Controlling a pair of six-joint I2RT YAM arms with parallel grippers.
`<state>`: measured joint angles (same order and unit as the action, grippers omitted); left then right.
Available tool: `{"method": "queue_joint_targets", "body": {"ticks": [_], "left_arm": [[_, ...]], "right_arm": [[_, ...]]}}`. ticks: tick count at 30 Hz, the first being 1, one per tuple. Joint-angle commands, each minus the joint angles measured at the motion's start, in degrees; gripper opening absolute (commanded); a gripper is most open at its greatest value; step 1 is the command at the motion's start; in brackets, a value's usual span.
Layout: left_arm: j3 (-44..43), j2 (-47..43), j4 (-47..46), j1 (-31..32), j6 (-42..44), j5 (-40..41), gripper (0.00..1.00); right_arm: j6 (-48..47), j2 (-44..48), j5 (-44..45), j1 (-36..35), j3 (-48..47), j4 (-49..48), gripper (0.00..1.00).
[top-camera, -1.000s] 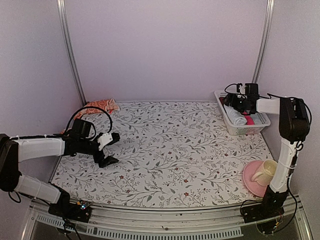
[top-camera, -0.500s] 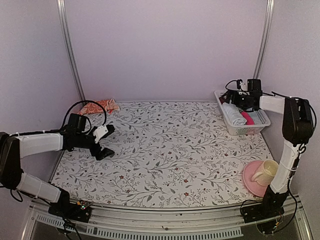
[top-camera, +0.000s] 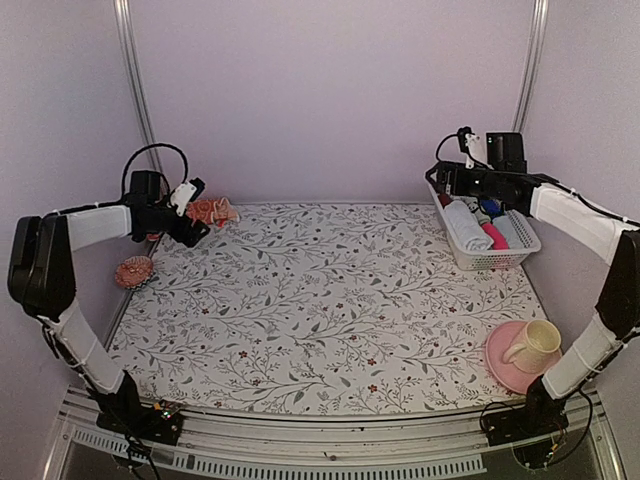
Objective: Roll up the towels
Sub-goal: Pick up the towel from the corner of the board.
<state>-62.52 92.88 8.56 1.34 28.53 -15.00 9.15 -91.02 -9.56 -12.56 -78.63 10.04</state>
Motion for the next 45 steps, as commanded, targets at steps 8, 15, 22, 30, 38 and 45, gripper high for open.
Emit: {"method": "queue_joint_targets", "body": {"ticks": [8, 15, 22, 30, 38, 45], "left_arm": [[-35.13, 33.24, 8.79, -0.58, -3.71, 12.87, 0.97], [-50.34, 46.44, 13.21, -0.56, -4.85, 18.58, 0.88], [-55.50, 52.74, 13.22, -0.46, -2.73, 23.71, 0.81], [-58.56, 56.65, 11.01, -0.11, 0.60, 25.67, 0.75], [-59.12, 57.42, 12.85, 0.92, 3.28, 24.41, 0.00], [-49.53, 47.37, 12.17, 2.87, 4.01, 16.52, 0.00]], "right_arm": [[7.40, 16.83, 0.43, -4.00, 22.16, -7.16, 0.99], [9.31, 20.97, -0.73, -7.97, 28.05, -10.21, 0.99], [9.01, 16.22, 3.15, -16.61, 27.24, -10.32, 0.92], [8.57, 10.56, 4.96, -23.18, 24.30, -10.68, 0.92], [8.15, 5.35, 4.56, -26.67, 21.75, -11.35, 0.92], [5.94, 1.76, 3.81, -28.15, 19.11, -10.04, 0.92]]}}
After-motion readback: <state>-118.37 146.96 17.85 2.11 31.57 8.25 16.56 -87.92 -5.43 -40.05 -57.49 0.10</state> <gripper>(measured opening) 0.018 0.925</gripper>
